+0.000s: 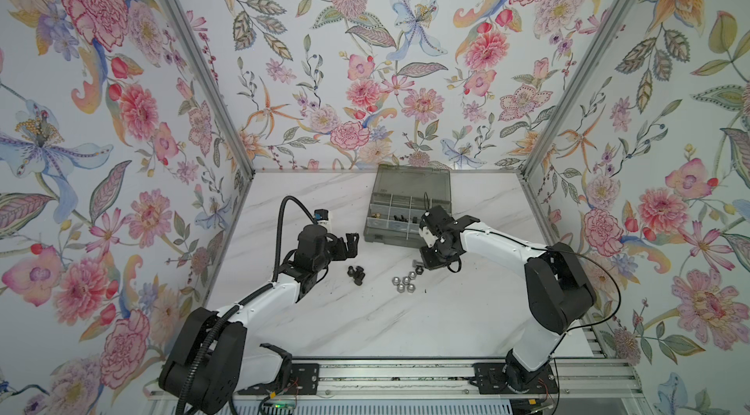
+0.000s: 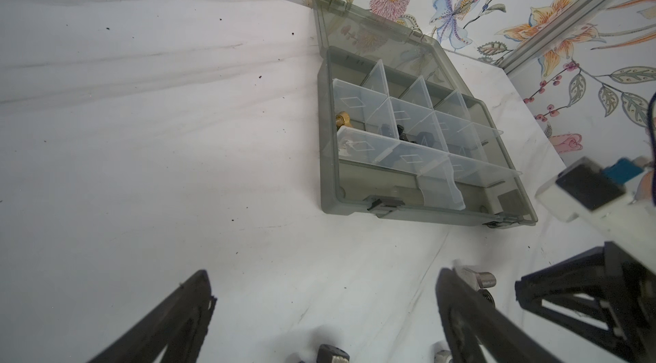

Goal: Sort the screws and nuts into containers
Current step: Pick up the nut from the center of the table, then place the nut into the container.

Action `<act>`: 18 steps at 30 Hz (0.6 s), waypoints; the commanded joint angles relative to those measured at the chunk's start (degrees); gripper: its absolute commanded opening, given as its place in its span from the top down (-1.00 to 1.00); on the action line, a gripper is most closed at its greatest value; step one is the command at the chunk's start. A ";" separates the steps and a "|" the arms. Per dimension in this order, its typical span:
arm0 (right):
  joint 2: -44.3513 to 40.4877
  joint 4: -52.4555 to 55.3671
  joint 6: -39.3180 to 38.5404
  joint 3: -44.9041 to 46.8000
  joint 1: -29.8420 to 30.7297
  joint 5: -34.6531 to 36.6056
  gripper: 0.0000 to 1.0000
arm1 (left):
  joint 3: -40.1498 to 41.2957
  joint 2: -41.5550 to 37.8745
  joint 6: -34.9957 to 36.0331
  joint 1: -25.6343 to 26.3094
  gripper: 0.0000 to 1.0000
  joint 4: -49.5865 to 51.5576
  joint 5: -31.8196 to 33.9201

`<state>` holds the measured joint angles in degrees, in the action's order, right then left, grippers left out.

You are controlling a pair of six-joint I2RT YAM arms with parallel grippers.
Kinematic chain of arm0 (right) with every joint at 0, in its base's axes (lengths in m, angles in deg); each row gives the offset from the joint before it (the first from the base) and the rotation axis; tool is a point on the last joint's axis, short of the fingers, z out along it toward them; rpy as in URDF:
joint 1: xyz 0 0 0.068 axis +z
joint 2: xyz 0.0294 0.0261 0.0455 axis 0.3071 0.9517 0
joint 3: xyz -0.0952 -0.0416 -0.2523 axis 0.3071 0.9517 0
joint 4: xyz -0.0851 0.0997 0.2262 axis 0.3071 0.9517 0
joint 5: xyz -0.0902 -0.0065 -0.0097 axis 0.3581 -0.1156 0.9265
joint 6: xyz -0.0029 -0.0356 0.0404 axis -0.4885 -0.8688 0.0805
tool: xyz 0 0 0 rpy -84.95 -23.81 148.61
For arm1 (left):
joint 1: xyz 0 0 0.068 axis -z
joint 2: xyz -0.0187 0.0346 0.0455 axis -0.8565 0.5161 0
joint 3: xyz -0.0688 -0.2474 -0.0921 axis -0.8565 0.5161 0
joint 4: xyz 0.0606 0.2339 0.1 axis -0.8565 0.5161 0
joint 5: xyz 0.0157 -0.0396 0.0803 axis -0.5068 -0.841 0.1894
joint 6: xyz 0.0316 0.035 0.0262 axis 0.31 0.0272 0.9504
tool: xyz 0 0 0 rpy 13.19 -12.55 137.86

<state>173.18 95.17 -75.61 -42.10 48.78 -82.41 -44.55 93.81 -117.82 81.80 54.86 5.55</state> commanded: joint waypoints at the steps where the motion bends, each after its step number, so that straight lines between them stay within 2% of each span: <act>1: -1.08 0.22 -3.35 -6.48 -2.61 -3.20 0.86 | 0.45 -0.26 0.08 -0.27 -0.99 -0.06 -0.30; 6: 6.47 0.22 -4.58 -17.68 -5.94 -3.05 0.87 | 0.51 -0.24 -0.01 -0.27 -0.99 -0.05 -0.21; 12: 17.07 0.23 -4.84 -30.13 -6.97 -1.52 0.87 | 0.43 -0.18 -0.13 -0.16 -0.99 0.03 -0.21; 18: 23.12 0.22 -4.45 -35.52 -6.95 0.05 0.82 | 0.51 -0.71 -0.03 -0.23 -0.99 0.55 0.12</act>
<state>195.63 94.28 -79.46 -75.24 41.85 -83.65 -44.55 93.81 -117.82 81.80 54.86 5.57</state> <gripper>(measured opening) 0.216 0.995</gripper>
